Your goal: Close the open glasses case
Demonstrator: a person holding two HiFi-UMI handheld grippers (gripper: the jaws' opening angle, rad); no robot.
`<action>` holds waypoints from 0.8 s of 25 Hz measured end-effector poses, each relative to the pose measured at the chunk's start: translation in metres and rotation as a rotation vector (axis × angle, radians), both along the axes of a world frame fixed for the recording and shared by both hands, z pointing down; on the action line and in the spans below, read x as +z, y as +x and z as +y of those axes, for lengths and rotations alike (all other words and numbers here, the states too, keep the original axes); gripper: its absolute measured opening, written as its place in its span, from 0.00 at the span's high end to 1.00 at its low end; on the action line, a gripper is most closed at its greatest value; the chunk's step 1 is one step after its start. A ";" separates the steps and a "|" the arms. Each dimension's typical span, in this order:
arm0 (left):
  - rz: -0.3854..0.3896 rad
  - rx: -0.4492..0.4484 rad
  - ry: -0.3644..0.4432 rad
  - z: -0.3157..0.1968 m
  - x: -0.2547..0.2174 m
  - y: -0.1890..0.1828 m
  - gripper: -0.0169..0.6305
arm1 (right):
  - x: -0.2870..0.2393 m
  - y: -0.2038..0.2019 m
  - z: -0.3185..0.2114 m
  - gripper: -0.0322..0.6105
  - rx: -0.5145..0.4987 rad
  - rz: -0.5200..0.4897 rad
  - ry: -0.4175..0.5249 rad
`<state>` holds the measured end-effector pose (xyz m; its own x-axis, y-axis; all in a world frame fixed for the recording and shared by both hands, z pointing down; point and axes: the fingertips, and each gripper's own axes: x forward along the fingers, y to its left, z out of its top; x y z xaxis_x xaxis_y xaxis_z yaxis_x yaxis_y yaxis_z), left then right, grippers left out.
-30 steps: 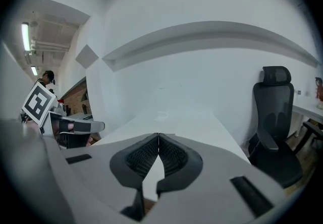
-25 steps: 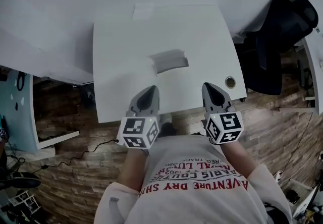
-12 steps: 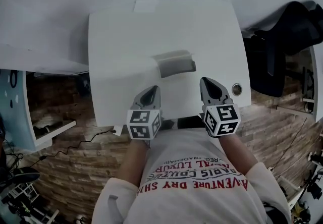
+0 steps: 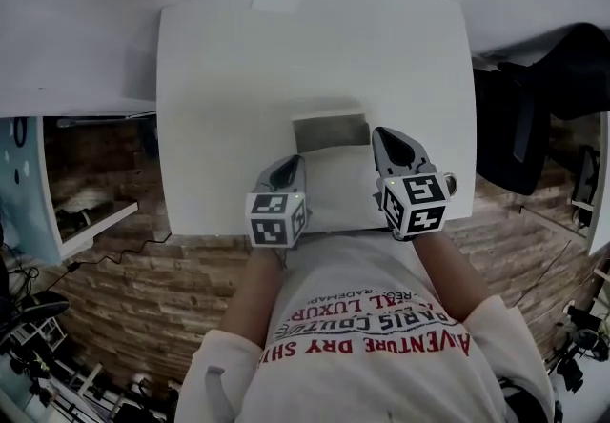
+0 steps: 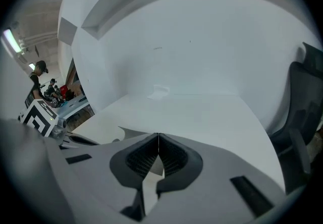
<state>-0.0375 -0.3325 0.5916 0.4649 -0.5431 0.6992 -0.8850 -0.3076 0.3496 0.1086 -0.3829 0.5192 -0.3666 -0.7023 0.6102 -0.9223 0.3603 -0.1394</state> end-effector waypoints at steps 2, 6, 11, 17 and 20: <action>-0.004 -0.007 -0.023 0.000 0.007 0.003 0.98 | 0.003 0.001 -0.012 0.93 -0.017 0.013 0.001; -0.010 -0.013 -0.050 0.002 0.013 0.003 0.98 | 0.007 -0.002 -0.035 0.93 -0.048 0.040 0.018; 0.011 -0.021 -0.066 0.001 0.014 0.001 0.98 | 0.020 -0.007 -0.053 0.93 -0.082 0.061 -0.004; 0.022 -0.035 -0.066 0.000 0.013 0.001 0.98 | 0.036 -0.013 -0.045 0.93 -0.089 0.036 -0.064; 0.019 -0.028 -0.069 0.001 0.012 0.001 0.98 | 0.036 -0.012 -0.040 0.93 -0.070 0.006 -0.079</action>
<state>-0.0367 -0.3319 0.6038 0.4634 -0.5069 0.7268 -0.8861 -0.2570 0.3857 0.0961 -0.4231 0.5549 -0.4089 -0.6246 0.6654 -0.8963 0.4119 -0.1641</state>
